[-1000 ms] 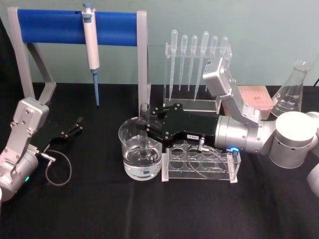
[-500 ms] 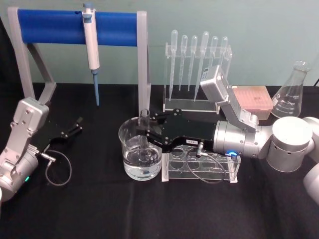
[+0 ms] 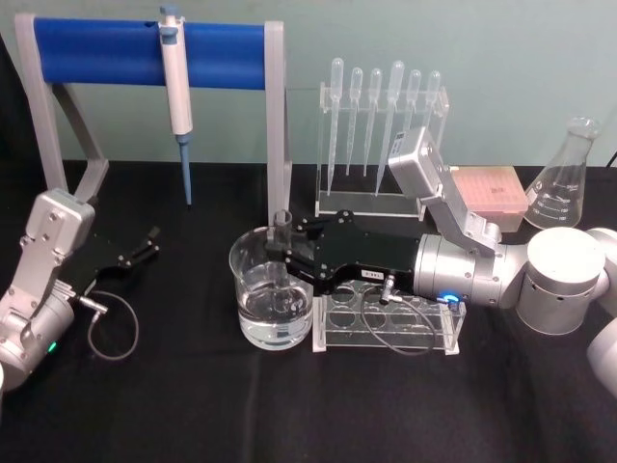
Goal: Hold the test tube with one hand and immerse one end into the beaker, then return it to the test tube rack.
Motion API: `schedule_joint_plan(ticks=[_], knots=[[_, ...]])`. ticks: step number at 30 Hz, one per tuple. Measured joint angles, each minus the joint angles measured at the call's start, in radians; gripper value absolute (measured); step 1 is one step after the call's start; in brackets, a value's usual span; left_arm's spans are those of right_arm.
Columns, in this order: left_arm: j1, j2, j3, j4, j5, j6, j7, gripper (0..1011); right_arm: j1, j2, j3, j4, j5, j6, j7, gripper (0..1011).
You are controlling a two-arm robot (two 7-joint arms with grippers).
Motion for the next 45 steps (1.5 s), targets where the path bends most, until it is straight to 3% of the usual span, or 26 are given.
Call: schedule_joint_plan(ticks=[45], knots=[[0.000,0.000,0.000,0.000,0.000,0.000,0.000,1000,0.003,0.001,-0.002,0.000,0.004,0.001,0.001,225]])
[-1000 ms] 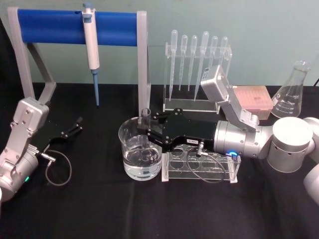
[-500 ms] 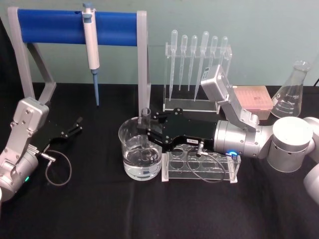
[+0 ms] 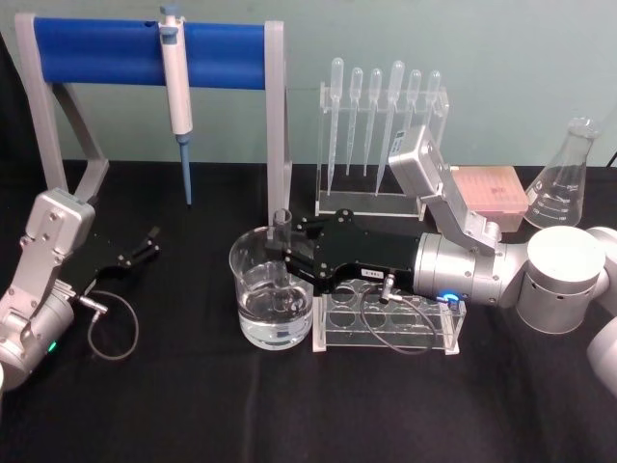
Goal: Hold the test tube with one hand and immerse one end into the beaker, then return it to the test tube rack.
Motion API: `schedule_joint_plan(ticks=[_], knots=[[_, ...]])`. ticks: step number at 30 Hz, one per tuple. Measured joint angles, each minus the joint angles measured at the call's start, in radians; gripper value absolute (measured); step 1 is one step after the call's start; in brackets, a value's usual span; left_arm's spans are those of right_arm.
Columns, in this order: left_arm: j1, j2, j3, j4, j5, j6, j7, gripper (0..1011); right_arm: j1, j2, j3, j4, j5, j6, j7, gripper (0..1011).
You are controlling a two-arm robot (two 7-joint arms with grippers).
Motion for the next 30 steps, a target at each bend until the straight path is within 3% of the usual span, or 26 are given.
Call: schedule_joint_plan(ticks=[30], knots=[[0.000,0.000,0.000,0.000,0.000,0.000,0.000,1000,0.000,0.000,0.000,0.000,0.000,0.000,0.000,225]])
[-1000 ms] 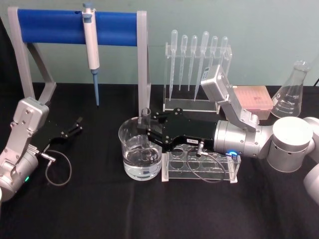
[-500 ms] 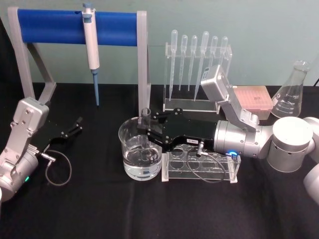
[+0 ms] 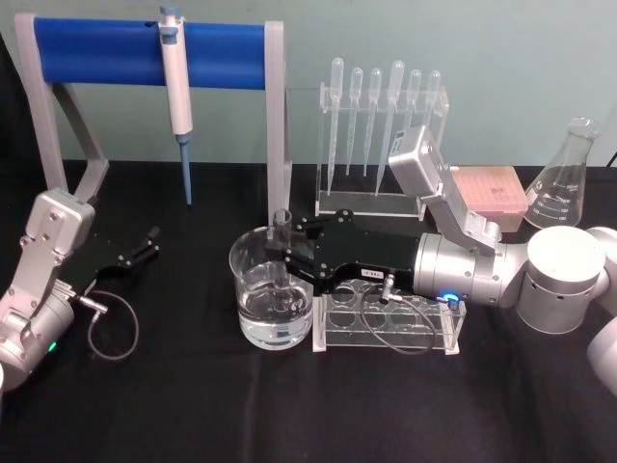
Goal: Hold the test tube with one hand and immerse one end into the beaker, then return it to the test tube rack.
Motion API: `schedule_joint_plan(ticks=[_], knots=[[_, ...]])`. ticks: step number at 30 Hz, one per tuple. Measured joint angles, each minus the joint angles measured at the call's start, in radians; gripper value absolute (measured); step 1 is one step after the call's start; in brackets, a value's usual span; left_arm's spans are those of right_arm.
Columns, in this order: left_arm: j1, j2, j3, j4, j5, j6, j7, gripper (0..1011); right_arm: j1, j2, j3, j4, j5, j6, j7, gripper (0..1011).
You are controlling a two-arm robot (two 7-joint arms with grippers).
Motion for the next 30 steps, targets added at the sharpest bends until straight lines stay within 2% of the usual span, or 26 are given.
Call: schedule_joint_plan(ticks=[30], knots=[[0.000,0.000,0.000,0.000,0.000,0.000,0.000,1000,0.000,0.000,0.000,0.000,0.000,0.000,0.000,225]])
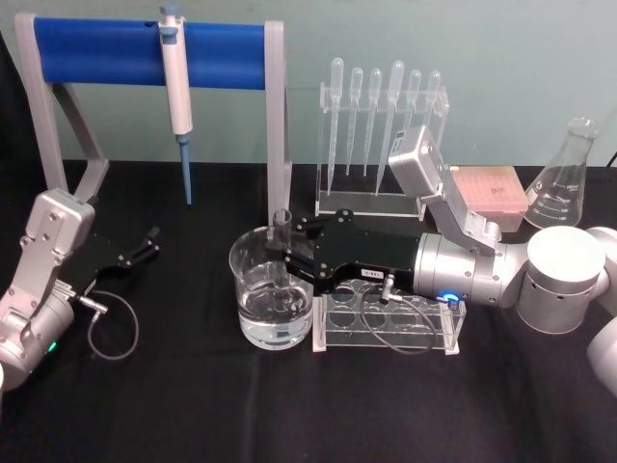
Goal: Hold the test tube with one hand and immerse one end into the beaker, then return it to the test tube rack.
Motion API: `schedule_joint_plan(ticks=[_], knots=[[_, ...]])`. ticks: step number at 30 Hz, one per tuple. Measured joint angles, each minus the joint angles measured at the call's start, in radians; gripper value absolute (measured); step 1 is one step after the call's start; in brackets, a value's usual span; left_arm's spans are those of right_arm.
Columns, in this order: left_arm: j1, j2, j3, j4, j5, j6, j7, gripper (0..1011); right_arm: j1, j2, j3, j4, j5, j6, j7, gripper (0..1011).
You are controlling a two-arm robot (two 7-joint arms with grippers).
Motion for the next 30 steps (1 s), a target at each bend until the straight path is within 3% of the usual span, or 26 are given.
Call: schedule_joint_plan(ticks=[30], knots=[[0.000,0.000,0.000,0.000,0.000,0.000,0.000,1000,0.000,0.000,0.000,0.000,0.000,0.000,0.000,225]])
